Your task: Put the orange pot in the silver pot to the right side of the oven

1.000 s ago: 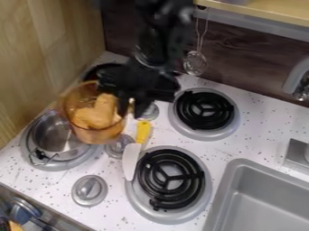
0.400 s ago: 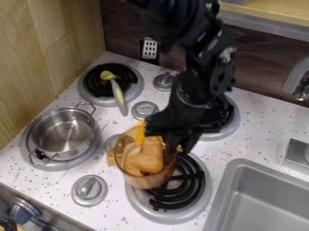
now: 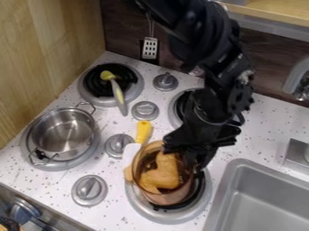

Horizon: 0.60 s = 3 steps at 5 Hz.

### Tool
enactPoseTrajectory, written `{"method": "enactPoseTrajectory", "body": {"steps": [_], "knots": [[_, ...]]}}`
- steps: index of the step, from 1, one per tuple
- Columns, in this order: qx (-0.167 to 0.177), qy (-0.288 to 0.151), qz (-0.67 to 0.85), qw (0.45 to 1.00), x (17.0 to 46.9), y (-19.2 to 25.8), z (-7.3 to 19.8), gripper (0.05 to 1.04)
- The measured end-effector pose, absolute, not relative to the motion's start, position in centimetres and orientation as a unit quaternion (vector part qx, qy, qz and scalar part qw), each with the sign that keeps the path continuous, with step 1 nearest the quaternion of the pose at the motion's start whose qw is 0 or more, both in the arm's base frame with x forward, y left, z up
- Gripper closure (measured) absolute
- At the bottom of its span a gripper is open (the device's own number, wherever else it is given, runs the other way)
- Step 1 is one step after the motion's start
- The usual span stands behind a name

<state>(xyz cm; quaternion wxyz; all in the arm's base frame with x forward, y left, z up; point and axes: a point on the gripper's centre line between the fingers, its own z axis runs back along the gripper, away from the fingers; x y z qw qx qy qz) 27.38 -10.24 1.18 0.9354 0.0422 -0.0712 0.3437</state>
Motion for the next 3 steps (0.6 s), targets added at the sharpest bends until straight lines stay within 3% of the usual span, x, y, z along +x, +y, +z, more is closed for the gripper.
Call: {"method": "enactPoseTrajectory", "body": {"steps": [1, 2, 3], "knots": [[0.024, -0.088, 0.351, 0.932, 28.0, -11.1, 0.2, 0.838], [0.031, -0.101, 0.335, 0.936, 28.7, -10.8, -0.1, 0.838], [0.027, -0.112, 0.339, 0.934, 29.2, -10.8, 0.0, 0.783]]}}
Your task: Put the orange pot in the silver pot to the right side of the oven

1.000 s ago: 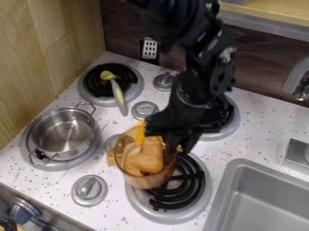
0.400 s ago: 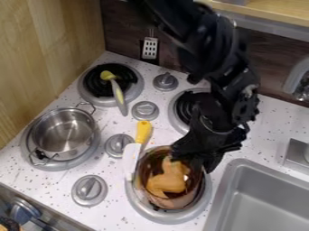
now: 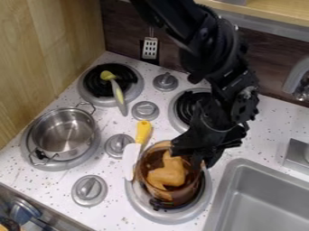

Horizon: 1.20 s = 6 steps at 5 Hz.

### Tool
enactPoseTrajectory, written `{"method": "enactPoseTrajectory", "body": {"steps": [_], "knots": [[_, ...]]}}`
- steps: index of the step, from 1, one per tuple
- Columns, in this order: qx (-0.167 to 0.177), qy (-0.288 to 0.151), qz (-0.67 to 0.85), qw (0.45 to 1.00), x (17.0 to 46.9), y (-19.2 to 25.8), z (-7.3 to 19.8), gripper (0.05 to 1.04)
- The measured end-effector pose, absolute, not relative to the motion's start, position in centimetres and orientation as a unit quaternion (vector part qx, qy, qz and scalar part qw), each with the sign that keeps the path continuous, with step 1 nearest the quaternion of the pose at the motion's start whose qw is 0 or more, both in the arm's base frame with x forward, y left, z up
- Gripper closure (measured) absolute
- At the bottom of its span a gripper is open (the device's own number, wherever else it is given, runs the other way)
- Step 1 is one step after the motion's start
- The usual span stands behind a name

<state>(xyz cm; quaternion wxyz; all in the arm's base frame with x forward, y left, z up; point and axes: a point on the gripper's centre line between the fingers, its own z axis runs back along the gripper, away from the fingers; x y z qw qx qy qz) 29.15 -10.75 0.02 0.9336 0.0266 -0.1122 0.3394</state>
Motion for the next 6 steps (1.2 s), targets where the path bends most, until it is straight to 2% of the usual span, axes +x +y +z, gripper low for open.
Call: {"method": "enactPoseTrajectory", "body": {"steps": [1, 2, 3, 4, 5, 6], "knots": [[0.041, -0.143, 0.364, 0.919, 29.8, -10.8, 0.3, 0.531], [0.045, -0.132, 0.402, 0.905, 30.0, -10.8, 0.9, 0.229], [0.051, -0.131, 0.410, 0.901, 30.7, -10.4, 1.6, 0.086], [0.075, -0.130, 0.403, 0.903, 31.2, -9.6, 2.8, 0.086], [0.061, -0.117, 0.405, 0.905, 32.0, -8.2, 4.8, 0.086], [0.046, -0.168, 0.400, 0.900, 32.7, -6.9, 6.2, 0.086]]}}
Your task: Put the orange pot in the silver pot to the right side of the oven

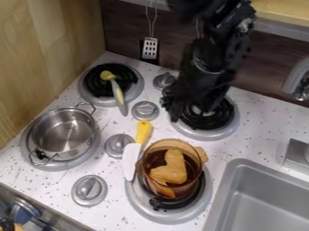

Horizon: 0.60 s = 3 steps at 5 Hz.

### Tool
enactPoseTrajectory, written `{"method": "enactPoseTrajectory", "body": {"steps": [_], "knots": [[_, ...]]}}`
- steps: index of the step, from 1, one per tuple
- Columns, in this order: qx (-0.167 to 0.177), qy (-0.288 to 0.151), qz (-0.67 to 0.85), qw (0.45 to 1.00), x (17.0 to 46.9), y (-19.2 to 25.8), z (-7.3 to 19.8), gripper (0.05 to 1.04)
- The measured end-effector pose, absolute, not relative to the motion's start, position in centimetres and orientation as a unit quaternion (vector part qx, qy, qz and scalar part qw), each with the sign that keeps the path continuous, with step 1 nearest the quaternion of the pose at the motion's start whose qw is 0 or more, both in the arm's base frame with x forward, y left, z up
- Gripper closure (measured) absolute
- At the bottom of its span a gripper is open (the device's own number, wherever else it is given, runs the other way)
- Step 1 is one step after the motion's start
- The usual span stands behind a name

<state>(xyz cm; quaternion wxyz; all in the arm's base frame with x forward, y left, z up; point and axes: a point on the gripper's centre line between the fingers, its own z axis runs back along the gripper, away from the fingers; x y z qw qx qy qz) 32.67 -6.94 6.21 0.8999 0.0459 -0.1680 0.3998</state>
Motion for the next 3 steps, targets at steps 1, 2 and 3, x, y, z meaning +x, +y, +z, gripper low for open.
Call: {"method": "enactPoseTrajectory", "body": {"steps": [1, 2, 3], "knots": [[0.085, -0.171, 0.369, 0.910, 32.8, -5.3, 6.3, 0.086], [0.132, -0.203, 0.259, 0.935, 32.7, -3.5, 5.4, 0.086], [0.131, -0.185, 0.220, 0.949, 31.8, -1.4, 5.6, 0.086]]}}
